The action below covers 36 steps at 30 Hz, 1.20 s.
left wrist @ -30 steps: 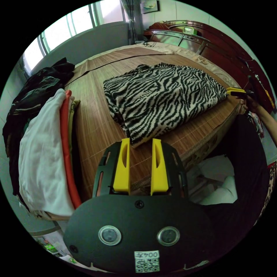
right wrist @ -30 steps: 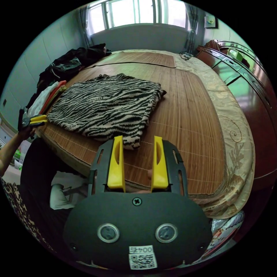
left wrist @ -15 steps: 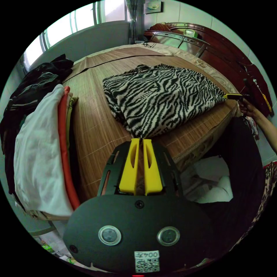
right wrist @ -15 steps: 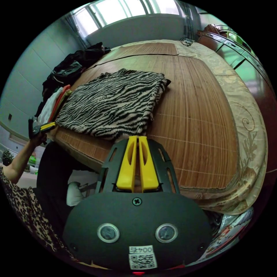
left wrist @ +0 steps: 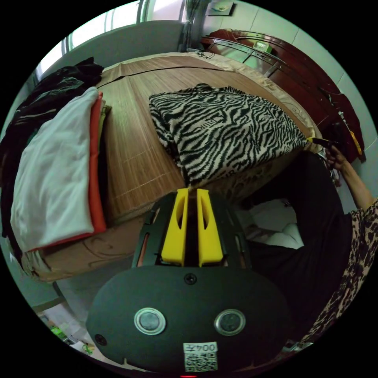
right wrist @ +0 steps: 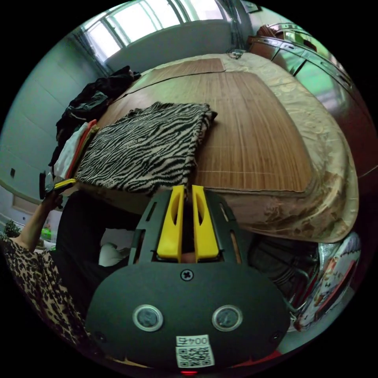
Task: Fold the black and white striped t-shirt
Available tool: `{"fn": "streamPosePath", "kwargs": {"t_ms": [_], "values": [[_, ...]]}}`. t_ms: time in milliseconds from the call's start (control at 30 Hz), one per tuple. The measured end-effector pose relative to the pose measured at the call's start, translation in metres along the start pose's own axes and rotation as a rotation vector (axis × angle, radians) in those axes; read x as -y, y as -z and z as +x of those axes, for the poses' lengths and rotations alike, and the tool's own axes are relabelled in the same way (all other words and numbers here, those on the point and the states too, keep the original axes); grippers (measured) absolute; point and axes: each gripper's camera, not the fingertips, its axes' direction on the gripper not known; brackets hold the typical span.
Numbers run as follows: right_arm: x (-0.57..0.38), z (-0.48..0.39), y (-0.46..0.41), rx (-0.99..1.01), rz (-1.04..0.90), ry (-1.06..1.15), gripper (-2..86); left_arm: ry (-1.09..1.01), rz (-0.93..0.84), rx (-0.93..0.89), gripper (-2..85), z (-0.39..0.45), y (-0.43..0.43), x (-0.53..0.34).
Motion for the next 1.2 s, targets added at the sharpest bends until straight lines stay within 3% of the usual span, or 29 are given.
{"fn": "streamPosePath", "kwargs": {"t_ms": [200, 500, 600, 700, 833, 967, 1200], "values": [[0.009, -0.047, 0.006, -0.144, 0.088, 0.063, 1.0, 0.069, 0.167, 0.097, 1.1, -0.01, 0.036, 0.005], [0.034, -0.063, -0.08, -0.226, -0.172, 0.075, -0.5, -0.054, -0.033, 0.121, 0.9, 0.002, -0.085, 0.061], [0.03, -0.061, -0.086, -0.221, -0.141, 0.077, -0.2, 0.023, 0.015, 0.04, 1.1, -0.027, -0.079, 0.063], [0.027, -0.051, -0.086, -0.167, -0.113, 0.06, 1.2, 0.076, 0.174, -0.028, 1.4, -0.055, -0.045, 0.07], [0.012, -0.036, -0.066, -0.077, 0.046, 0.036, 10.3, 0.136, 0.24, -0.078, 2.3, -0.105, -0.037, 0.107], [0.005, -0.01, -0.047, 0.017, 0.209, -0.06, 8.2, 0.124, 0.152, -0.098, 4.1, -0.153, -0.08, 0.167], [0.096, 0.054, -0.057, 0.2, 0.202, -0.115, 8.4, 0.148, 0.082, -0.199, 7.9, -0.219, -0.154, 0.242]]}}
